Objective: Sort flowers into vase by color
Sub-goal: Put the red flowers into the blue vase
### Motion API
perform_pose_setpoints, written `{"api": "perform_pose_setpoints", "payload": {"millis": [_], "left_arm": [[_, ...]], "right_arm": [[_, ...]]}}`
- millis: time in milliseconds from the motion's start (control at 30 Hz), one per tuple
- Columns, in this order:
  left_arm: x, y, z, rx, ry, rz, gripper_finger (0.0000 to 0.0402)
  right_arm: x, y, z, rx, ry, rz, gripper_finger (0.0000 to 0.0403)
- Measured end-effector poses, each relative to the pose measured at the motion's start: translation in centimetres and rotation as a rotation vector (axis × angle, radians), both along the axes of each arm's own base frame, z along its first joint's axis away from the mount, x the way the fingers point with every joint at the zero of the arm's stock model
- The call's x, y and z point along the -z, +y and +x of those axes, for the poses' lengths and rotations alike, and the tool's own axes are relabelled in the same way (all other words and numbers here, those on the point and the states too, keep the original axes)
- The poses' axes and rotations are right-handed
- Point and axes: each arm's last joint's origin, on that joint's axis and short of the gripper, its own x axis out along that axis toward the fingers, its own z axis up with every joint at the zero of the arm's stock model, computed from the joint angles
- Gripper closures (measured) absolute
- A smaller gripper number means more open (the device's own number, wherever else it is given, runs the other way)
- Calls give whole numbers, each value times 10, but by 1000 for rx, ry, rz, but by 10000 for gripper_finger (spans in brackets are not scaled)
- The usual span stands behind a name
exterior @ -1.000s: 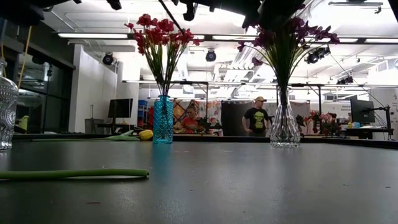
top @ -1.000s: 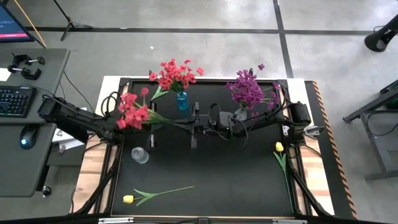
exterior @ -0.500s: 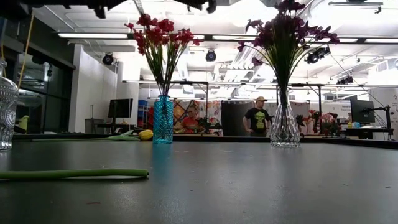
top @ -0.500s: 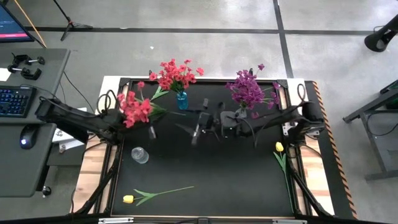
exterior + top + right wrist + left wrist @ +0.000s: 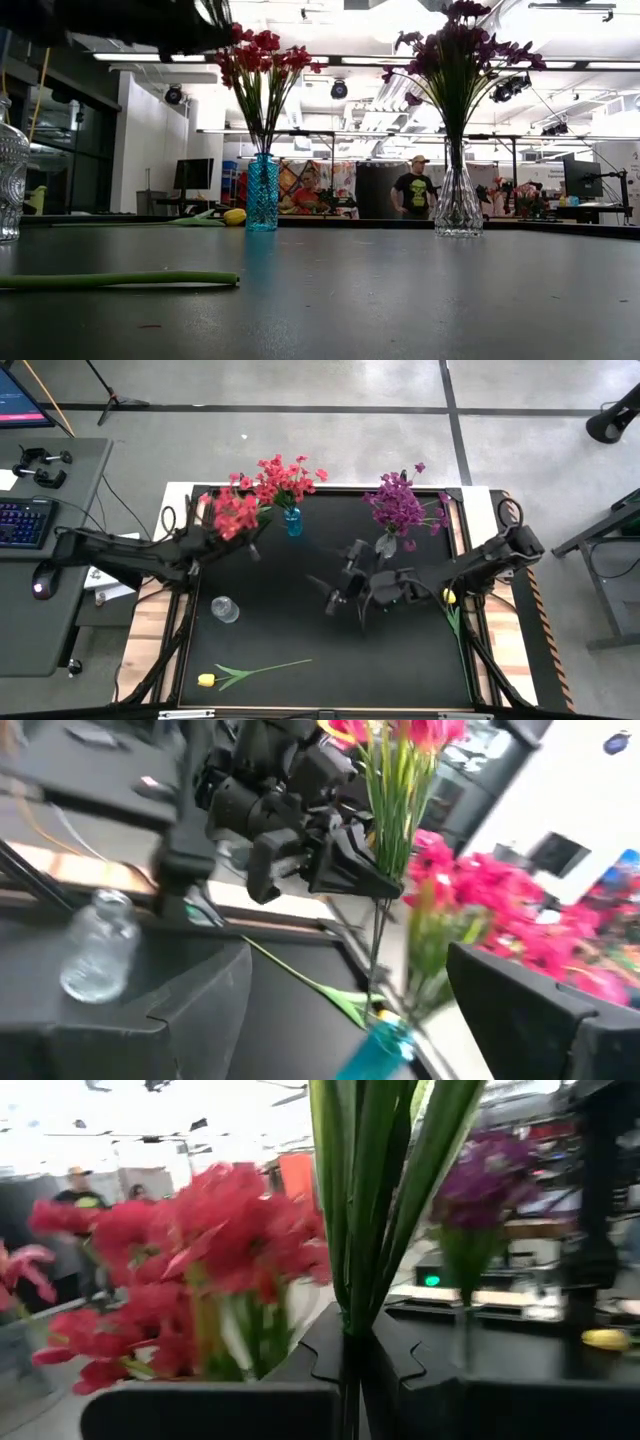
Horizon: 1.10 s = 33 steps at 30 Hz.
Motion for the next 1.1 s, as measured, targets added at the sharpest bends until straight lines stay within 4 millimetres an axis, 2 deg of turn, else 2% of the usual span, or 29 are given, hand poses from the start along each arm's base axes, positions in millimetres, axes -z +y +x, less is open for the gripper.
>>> {"api": "perform_pose_setpoints", "payload": {"millis": [100,167,433,767,1100], "left_arm": [[6,16,10,-51,18,2,401],[3,22,14,-51,-9,10,401],[-4,35,25,-79,-30,60,401],[7,46,29,-120,9,29,401],[7,45,30,-136,-1,11,401]], "right_arm": [[2,10,-6,67,25,-29,80],[3,17,-10,100,32,-37,80],[6,35,-20,135,50,-53,81],[7,36,-21,133,53,-40,81],[13,36,-22,136,74,-10,81]]}}
